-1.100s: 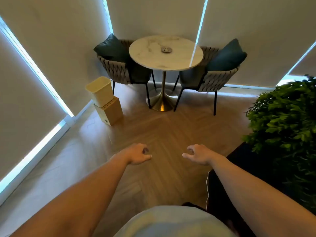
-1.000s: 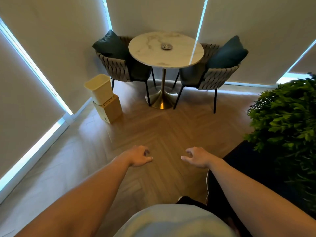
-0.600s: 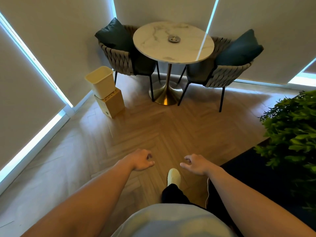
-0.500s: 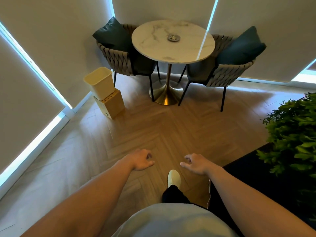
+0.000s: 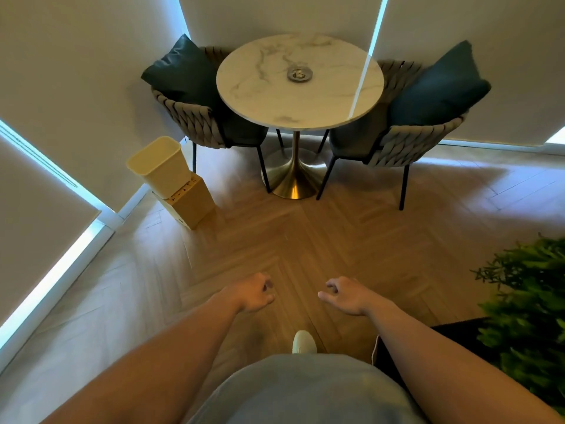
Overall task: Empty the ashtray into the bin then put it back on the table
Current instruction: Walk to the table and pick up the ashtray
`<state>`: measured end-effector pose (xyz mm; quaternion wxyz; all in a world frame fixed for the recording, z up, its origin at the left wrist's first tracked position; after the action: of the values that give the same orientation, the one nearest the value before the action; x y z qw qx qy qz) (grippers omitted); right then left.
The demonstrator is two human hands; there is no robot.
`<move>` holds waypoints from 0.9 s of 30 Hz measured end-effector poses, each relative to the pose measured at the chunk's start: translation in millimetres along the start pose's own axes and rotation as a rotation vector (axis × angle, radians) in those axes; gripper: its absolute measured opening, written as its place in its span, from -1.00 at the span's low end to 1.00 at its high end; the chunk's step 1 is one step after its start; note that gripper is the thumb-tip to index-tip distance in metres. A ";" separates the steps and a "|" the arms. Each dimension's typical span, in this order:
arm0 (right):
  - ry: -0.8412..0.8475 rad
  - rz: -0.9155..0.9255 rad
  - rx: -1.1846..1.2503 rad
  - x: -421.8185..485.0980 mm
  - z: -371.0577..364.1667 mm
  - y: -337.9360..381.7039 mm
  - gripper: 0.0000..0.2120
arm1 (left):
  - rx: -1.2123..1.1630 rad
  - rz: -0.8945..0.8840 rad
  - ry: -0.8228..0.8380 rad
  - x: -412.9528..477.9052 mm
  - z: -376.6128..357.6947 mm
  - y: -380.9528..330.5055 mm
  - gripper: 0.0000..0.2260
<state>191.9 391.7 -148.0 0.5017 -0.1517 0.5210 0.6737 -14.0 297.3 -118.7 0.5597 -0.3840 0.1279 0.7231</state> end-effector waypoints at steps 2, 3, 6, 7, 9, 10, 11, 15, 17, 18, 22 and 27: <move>0.003 -0.003 0.010 7.8 12.0 -1.5 -0.33 | -0.006 0.004 0.004 11.1 6.6 -9.1 -0.57; 0.004 -0.006 0.016 11.1 17.1 -2.5 -0.33 | -0.008 0.006 0.006 15.9 9.9 -12.2 -0.57; 0.010 -0.010 0.047 20.9 29.8 -2.9 -0.33 | -0.017 0.016 0.007 28.7 21.9 -16.2 -0.57; 0.014 -0.010 0.059 24.4 33.8 -2.9 -0.34 | -0.028 0.020 0.005 34.0 26.2 -16.8 -0.58; 0.023 -0.007 0.073 31.1 40.9 -2.6 -0.34 | -0.043 0.026 0.004 43.0 33.8 -18.0 -0.59; 0.028 -0.008 0.076 33.9 44.4 -2.6 -0.34 | -0.043 0.028 0.006 47.2 37.3 -18.8 -0.59; 0.033 -0.010 0.077 37.0 48.1 -2.7 -0.34 | -0.040 0.028 0.012 51.5 40.6 -19.3 -0.58; 0.046 -0.017 0.071 49.8 64.0 1.9 -0.34 | -0.001 0.024 0.024 68.7 57.2 -18.0 -0.56; 0.046 -0.017 0.083 57.2 73.3 7.9 -0.34 | 0.000 0.018 0.019 78.7 68.6 -16.4 -0.57; 0.041 -0.019 0.090 62.4 78.7 11.1 -0.34 | 0.000 0.010 0.016 85.2 75.2 -15.9 -0.57; 0.008 -0.029 0.084 89.1 102.1 27.9 -0.34 | 0.032 -0.049 -0.001 117.3 106.0 -11.7 -0.60; -0.019 -0.043 0.068 124.4 128.6 62.1 -0.36 | 0.043 -0.077 -0.014 156.8 146.9 8.4 -0.64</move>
<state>125.0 568.9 -151.4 0.5260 -0.1393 0.5352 0.6461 -94.4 496.2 -131.5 0.5963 -0.3715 0.1248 0.7006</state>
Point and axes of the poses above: each hand's wrist, its own x-axis towards the middle knuckle, its own z-axis out of the back of the hand, y = z × x, the point moved 8 cm from there along x, towards the middle knuckle, and after that the axes turned 14 degrees about x, right-handed, at the moved point
